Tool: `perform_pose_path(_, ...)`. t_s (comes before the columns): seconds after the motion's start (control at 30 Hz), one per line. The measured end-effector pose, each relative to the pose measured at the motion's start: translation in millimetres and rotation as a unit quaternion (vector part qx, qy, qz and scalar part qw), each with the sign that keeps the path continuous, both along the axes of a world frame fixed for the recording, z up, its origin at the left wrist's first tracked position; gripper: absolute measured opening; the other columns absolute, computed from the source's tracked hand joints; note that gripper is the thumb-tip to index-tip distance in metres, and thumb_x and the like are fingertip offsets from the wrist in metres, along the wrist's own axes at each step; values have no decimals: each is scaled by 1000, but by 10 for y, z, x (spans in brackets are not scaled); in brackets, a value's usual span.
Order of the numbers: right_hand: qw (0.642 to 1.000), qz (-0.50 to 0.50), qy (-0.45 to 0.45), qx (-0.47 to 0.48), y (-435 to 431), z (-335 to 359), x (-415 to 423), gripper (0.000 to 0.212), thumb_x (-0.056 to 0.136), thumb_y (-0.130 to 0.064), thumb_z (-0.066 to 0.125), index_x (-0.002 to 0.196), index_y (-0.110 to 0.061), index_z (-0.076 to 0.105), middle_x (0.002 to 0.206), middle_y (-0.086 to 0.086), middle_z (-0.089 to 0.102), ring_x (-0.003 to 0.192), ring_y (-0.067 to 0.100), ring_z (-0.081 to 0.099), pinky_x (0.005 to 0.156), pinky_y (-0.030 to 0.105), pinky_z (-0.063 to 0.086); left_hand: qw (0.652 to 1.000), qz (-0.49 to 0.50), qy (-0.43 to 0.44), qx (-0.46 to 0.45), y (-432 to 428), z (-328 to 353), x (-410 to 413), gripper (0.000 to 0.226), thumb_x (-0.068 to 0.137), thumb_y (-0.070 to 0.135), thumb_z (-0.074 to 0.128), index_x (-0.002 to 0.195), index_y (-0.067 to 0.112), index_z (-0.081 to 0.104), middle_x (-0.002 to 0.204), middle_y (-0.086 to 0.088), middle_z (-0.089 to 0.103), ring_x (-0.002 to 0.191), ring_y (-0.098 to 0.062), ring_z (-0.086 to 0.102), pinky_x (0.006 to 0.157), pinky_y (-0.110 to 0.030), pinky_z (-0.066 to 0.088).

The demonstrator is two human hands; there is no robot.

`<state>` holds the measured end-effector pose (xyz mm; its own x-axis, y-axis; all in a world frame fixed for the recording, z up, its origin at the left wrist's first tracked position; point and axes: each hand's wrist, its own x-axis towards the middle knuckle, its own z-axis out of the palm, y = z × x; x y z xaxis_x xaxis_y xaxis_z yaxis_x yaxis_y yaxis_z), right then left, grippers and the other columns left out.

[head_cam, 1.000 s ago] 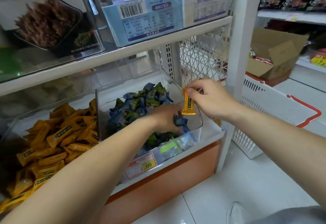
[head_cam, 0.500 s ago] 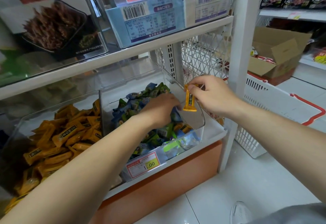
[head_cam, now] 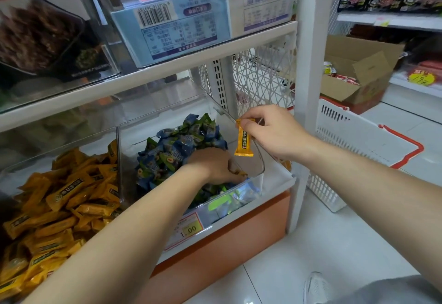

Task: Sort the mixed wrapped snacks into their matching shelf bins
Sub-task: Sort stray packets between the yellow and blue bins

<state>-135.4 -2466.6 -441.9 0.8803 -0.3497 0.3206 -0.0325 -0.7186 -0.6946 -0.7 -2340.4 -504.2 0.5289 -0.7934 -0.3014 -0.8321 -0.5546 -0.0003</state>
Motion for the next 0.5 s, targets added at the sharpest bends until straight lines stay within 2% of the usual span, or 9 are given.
perform_pose_path(0.07,1000,-3,4,-2,-4,-1,5,21,98,-31,52,103,-27,72,79,-17,65,71,-5,57,56,6,33,999,10,31,3,-2,4,6,57,70,81,58,84,26,61,82,8,62,73,-11,59,58,-29,45)
perform_pose_path(0.13,1000,-3,9,-2,3,2,5,22,98,-31,52,104,-26,73,79,-20,63,74,-6,55,60,10,33,996,25,86,-3,-16,26,6,47,73,70,67,89,26,62,88,8,64,79,-11,60,68,-33,52)
perform_pose_path(0.23,1000,1,14,-9,22,7,-5,18,97,-33,53,98,-32,71,79,-12,67,74,-1,58,59,12,34,985,34,159,-48,-15,23,5,29,73,53,78,87,29,68,89,13,66,85,-8,62,81,-33,55)
perform_pose_path(0.3,1000,6,13,-13,19,17,-18,17,97,-32,52,93,-34,68,81,-8,69,77,3,60,61,15,37,982,33,178,-59,-2,12,0,22,73,44,81,82,28,70,84,14,67,82,-6,62,78,-29,53)
perform_pose_path(0.4,1000,5,13,-8,3,22,-28,17,98,-31,52,90,-35,67,70,-15,63,67,-7,57,56,11,35,981,21,190,-40,15,33,19,21,72,36,83,83,25,69,82,12,66,74,-3,59,64,-23,47)
perform_pose_path(0.43,1000,4,12,-7,0,18,-25,17,98,-30,53,92,-34,68,68,-18,61,65,-12,54,53,6,32,980,15,194,-32,21,48,26,20,73,34,83,83,25,68,83,12,66,74,-3,59,64,-23,46)
perform_pose_path(0.5,1000,-1,10,-10,4,9,-15,18,97,-29,53,95,-30,71,67,-21,58,64,-15,53,55,2,32,979,9,200,-30,46,76,41,21,73,33,82,88,28,68,92,10,66,83,-6,60,73,-27,51)
